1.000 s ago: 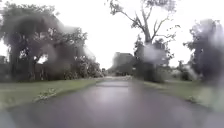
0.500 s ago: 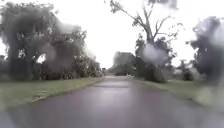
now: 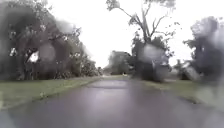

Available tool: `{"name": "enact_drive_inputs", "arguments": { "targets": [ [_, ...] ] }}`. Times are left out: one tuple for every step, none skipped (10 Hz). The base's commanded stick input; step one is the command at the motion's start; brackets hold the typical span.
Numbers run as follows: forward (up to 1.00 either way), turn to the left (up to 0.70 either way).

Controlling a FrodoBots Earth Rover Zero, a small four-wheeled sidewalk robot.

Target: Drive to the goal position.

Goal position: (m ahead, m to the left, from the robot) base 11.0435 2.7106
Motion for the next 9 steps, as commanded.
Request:
{"name": "enact_drive_inputs", "arguments": {
  "targets": [
    [0.85, -0.04],
    [0.85, 0.0],
    [0.85, 0.0],
    [0.85, 0.0],
    [0.85, 0.0],
    [0.85, 0.0],
    [0.85, 0.0],
    [0.85, 0.0],
    [0.85, 0.0]
  ]
}}
